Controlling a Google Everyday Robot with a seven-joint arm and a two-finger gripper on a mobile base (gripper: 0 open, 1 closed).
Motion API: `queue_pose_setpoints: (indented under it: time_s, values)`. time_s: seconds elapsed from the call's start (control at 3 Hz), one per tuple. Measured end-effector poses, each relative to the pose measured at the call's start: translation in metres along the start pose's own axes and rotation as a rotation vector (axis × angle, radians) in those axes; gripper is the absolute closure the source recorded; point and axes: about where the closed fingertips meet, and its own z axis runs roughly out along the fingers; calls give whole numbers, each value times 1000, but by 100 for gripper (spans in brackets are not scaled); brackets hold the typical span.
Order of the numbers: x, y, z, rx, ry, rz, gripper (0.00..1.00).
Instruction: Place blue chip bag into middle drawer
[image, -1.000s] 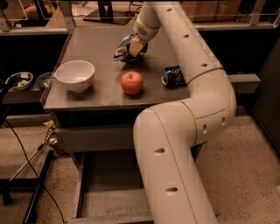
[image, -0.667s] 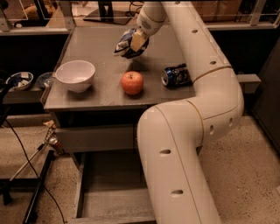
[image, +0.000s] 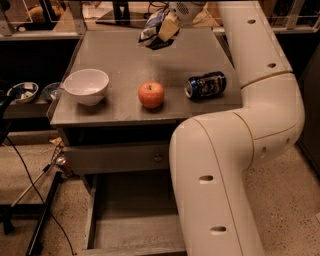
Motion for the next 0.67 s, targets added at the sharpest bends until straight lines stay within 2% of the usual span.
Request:
queue_pose_setpoints:
  time_s: [0.33, 0.67]
  values:
    - [0, 0, 3, -2, -1, 2, 100]
    - [2, -5, -39, 43, 11, 6, 100]
